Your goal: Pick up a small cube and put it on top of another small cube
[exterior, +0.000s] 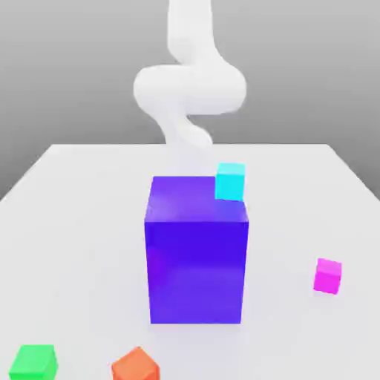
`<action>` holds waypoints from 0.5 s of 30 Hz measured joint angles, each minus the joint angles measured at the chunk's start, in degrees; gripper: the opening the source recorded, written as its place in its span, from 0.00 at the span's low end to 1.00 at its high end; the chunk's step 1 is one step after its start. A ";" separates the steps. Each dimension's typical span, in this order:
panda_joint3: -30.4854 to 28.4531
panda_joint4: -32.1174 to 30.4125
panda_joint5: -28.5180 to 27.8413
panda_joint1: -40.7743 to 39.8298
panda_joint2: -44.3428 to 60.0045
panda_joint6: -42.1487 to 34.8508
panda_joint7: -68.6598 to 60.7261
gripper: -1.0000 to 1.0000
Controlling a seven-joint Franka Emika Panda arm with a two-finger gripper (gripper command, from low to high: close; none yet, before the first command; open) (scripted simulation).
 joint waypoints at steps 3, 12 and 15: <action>1.42 -3.31 1.14 4.38 6.62 3.97 -3.99 0.50; 7.53 -12.72 2.98 15.64 25.25 15.22 -14.25 0.50; 10.10 -15.85 2.39 18.82 31.48 18.94 -16.82 0.50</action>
